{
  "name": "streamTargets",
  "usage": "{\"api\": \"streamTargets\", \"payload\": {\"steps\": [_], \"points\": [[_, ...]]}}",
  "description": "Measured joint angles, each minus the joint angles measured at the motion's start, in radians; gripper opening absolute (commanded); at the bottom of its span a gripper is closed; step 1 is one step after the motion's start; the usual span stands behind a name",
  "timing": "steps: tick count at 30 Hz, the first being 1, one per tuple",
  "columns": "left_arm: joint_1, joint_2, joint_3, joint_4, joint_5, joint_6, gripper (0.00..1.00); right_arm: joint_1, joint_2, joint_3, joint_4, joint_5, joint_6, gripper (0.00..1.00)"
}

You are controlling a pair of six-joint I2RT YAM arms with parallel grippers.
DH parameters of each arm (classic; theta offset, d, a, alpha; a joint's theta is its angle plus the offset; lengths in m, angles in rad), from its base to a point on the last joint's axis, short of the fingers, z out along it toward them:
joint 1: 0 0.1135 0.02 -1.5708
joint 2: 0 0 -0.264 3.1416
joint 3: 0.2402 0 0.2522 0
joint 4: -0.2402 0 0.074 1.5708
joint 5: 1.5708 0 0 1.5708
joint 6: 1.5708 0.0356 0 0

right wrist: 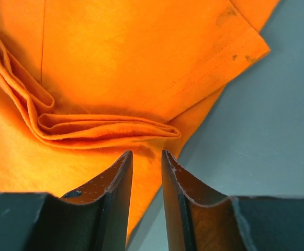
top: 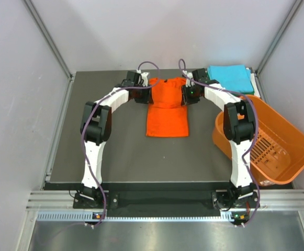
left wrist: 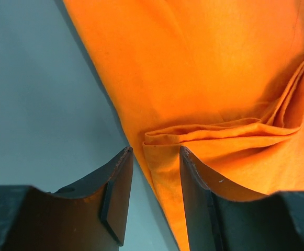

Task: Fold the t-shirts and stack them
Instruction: Fold the tshirt

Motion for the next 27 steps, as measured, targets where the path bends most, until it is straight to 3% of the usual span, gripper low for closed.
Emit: {"api": "streamTargets", "payload": {"steps": [11, 23, 27], "points": [[0.0, 0.026, 0.013, 0.0, 0.0, 0.002, 0.42, -0.008, 0.0, 0.001, 0.0, 0.001, -0.014, 0.36], [0.0, 0.04, 0.038, -0.001, 0.004, -0.002, 0.19, -0.032, 0.001, 0.034, -0.003, -0.004, -0.032, 0.34], [0.0, 0.041, 0.045, -0.001, 0.004, -0.002, 0.19, -0.034, 0.01, 0.061, -0.001, -0.015, -0.04, 0.34]]}}
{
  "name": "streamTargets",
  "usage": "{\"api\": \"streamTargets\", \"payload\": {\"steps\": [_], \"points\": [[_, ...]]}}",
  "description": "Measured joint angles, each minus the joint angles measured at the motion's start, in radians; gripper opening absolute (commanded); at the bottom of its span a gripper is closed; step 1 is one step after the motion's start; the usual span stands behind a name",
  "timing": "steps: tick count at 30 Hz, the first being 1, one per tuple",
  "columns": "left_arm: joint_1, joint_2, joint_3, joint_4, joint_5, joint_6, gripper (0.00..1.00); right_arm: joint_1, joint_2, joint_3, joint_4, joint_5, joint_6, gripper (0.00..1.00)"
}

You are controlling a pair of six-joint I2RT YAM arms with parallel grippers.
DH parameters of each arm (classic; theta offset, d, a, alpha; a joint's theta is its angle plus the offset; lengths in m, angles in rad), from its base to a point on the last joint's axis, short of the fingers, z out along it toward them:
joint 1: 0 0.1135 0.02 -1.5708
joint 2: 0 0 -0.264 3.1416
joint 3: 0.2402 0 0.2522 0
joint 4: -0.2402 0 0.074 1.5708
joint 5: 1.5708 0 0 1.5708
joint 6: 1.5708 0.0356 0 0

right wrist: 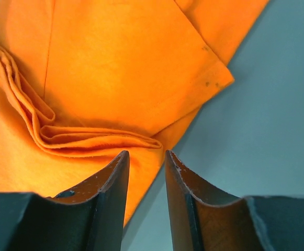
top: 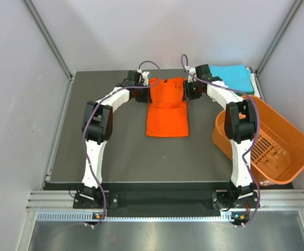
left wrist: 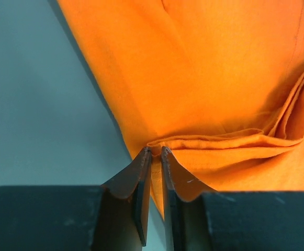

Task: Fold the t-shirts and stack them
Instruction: Fold the tshirt

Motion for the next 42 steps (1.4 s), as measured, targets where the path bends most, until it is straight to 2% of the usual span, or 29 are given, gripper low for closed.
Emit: {"api": "streamTargets", "payload": {"steps": [8, 18, 22, 28, 29, 32, 33, 34, 42], "points": [[0.0, 0.0, 0.007, 0.0, 0.0, -0.003, 0.35, -0.001, 0.019, 0.005, -0.005, -0.023, 0.0, 0.33], [0.0, 0.013, 0.011, 0.0, 0.005, -0.003, 0.36, -0.015, 0.034, 0.005, -0.021, -0.041, 0.0, 0.32], [0.0, 0.022, 0.013, 0.0, 0.008, -0.005, 0.28, -0.019, 0.036, 0.005, -0.021, -0.055, 0.0, 0.32], [0.0, 0.032, 0.017, 0.0, 0.015, -0.018, 0.08, -0.02, 0.064, 0.006, -0.021, -0.077, 0.0, 0.31], [0.0, 0.032, 0.018, 0.0, 0.016, -0.019, 0.01, -0.02, 0.07, 0.006, -0.022, -0.08, 0.0, 0.3], [0.0, 0.032, 0.023, 0.0, 0.019, -0.021, 0.0, -0.021, 0.078, 0.006, -0.021, -0.089, 0.0, 0.18], [0.0, 0.032, 0.024, 0.0, 0.019, -0.022, 0.0, -0.021, 0.078, 0.007, -0.021, -0.092, 0.0, 0.07], [0.0, 0.032, 0.024, 0.0, 0.018, -0.022, 0.0, -0.022, 0.079, 0.008, -0.021, -0.092, -0.002, 0.02], [0.0, 0.032, 0.024, 0.005, -0.04, -0.076, 0.0, -0.028, 0.072, -0.023, 0.016, -0.081, 0.03, 0.0]]}}
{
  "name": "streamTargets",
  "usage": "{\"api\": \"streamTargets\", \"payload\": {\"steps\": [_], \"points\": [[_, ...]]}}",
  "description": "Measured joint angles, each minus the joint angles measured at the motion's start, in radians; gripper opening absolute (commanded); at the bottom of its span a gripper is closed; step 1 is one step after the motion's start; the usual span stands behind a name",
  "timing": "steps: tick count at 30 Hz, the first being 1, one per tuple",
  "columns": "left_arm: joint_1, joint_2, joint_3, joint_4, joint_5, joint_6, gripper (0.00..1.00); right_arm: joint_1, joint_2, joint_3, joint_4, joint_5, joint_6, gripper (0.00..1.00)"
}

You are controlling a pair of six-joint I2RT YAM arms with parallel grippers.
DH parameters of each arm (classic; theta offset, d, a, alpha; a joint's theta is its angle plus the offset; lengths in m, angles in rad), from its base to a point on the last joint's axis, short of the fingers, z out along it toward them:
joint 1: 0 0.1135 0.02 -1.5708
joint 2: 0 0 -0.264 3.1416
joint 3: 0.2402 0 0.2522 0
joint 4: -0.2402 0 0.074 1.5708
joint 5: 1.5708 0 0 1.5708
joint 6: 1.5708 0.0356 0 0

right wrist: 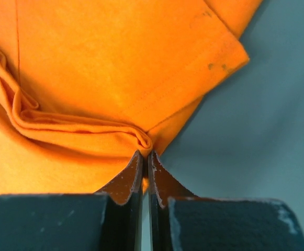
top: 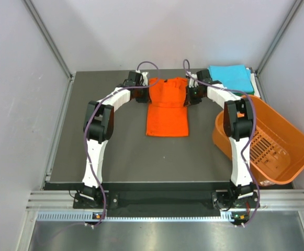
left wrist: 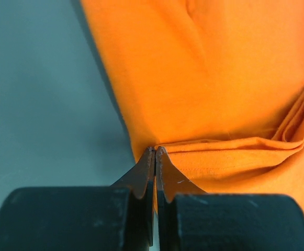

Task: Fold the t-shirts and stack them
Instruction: Fold the tshirt

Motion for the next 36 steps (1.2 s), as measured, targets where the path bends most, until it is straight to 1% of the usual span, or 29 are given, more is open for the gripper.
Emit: {"api": "streamTargets", "payload": {"steps": [9, 15, 16, 17, 18, 19, 20, 21, 22, 24, 28, 29, 30, 32, 33, 36], "points": [[-0.003, 0.0, -0.003, 0.013, -0.069, -0.061, 0.0, -0.005, -0.014, -0.028, 0.03, 0.013, 0.03, 0.0], [-0.003, 0.0, -0.005, 0.013, -0.074, -0.074, 0.0, -0.005, -0.04, -0.069, 0.056, 0.039, 0.045, 0.0], [-0.003, 0.0, -0.005, 0.013, -0.073, -0.074, 0.05, -0.005, -0.046, -0.077, 0.06, 0.046, 0.047, 0.01], [-0.003, 0.0, -0.005, 0.013, -0.072, -0.074, 0.15, -0.005, -0.051, -0.083, 0.061, 0.053, 0.051, 0.04], [-0.003, 0.0, -0.005, 0.013, -0.07, -0.072, 0.25, -0.005, -0.055, -0.092, 0.068, 0.057, 0.055, 0.16], [-0.003, 0.0, -0.005, 0.013, -0.068, -0.071, 0.3, -0.005, -0.06, -0.097, 0.07, 0.061, 0.063, 0.2], [-0.003, 0.0, -0.005, 0.013, -0.066, -0.073, 0.34, -0.005, -0.064, -0.1, 0.07, 0.068, 0.066, 0.23], [-0.002, 0.0, -0.005, 0.012, -0.066, -0.076, 0.37, -0.005, -0.067, -0.102, 0.071, 0.073, 0.069, 0.29], [0.0, -0.001, -0.005, 0.013, -0.063, -0.077, 0.41, -0.006, -0.071, -0.103, 0.068, 0.079, 0.072, 0.31], [0.004, -0.011, -0.005, 0.005, -0.066, -0.08, 0.43, -0.009, -0.085, -0.103, 0.057, 0.09, 0.085, 0.33], [0.015, -0.062, -0.015, -0.024, -0.072, -0.08, 0.42, -0.014, -0.167, -0.105, 0.016, 0.117, 0.119, 0.32], [0.017, -0.082, -0.019, -0.032, -0.069, -0.081, 0.42, -0.014, -0.193, -0.109, 0.008, 0.123, 0.127, 0.31], [0.019, -0.105, -0.027, -0.037, -0.061, -0.084, 0.42, -0.013, -0.229, -0.127, 0.01, 0.128, 0.135, 0.27], [0.019, -0.18, -0.09, -0.028, -0.035, -0.101, 0.42, -0.002, -0.312, -0.178, 0.002, 0.141, 0.156, 0.24], [0.017, -0.228, -0.142, -0.018, -0.018, -0.108, 0.42, 0.005, -0.357, -0.212, 0.002, 0.151, 0.169, 0.2], [-0.01, -0.344, -0.284, 0.0, 0.019, -0.132, 0.42, 0.045, -0.456, -0.303, -0.005, 0.175, 0.203, 0.15]]}}
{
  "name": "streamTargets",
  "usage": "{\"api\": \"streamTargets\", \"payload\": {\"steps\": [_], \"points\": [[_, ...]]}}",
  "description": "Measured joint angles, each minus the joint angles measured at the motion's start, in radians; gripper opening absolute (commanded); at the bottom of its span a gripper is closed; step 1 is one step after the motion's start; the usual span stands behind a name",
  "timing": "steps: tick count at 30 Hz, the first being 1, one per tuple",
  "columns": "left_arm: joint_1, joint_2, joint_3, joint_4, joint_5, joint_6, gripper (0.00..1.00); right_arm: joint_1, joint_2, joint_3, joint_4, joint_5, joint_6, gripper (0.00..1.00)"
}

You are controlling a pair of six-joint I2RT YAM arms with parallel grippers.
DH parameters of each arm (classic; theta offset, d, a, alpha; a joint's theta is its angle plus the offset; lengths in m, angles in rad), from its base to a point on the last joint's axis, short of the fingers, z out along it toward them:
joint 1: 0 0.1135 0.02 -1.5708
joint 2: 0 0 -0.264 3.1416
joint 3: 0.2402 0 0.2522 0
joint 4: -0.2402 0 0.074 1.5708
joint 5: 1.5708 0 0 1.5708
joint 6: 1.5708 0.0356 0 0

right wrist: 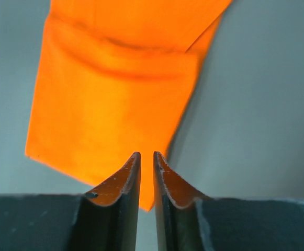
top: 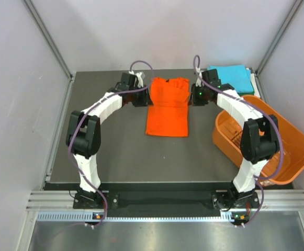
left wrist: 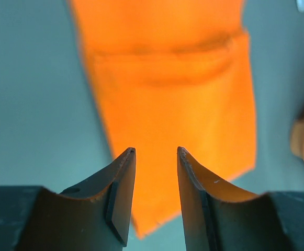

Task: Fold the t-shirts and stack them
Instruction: Fold the tshirt

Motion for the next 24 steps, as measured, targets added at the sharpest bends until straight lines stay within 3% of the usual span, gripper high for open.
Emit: {"api": "streamTargets", "payload": {"steps": [11, 24], "points": [[-0.163, -0.085, -0.384, 0.093, 0.035, -0.072, 0.42, 0.161, -0.033, -0.273, 0.016, 0.049, 0.053, 0.1], [-0.151, -0.142, -0.478, 0.195, -0.023, -0.108, 0.43, 0.161, -0.069, -0.438, 0.133, 0.104, 0.069, 0.11]]}}
